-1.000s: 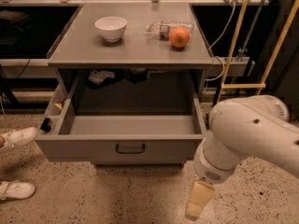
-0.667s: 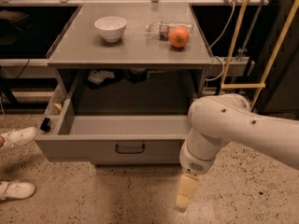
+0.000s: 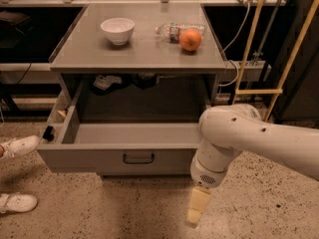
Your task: Close top drawer
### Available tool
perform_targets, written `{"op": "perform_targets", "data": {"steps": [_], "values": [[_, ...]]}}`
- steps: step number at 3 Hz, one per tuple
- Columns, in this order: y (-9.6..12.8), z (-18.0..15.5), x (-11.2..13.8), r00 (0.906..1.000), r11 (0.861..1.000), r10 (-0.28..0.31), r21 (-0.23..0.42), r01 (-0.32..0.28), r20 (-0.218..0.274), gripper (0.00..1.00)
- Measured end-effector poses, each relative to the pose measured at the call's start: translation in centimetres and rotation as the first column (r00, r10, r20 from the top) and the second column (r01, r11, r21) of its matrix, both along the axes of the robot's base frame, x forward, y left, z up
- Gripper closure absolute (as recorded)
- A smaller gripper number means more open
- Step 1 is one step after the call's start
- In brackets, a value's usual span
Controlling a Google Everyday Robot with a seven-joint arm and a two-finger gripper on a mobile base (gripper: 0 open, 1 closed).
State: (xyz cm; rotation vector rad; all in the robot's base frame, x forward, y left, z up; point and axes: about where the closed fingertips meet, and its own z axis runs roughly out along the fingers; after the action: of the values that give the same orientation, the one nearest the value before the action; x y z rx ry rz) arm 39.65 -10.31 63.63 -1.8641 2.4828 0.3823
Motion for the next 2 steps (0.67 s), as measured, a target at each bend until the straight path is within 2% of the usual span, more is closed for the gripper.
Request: {"op": "perform_targets", "data": {"steps": [1, 2], "values": [[1.0, -0.1, 2.3, 0.9996, 1.000, -0.023, 0.016, 0.022, 0.019, 0.00], [3.6, -0.1, 5.9, 0.9982, 0.998, -0.045, 0.038, 0.043, 0.039, 0.00]]}}
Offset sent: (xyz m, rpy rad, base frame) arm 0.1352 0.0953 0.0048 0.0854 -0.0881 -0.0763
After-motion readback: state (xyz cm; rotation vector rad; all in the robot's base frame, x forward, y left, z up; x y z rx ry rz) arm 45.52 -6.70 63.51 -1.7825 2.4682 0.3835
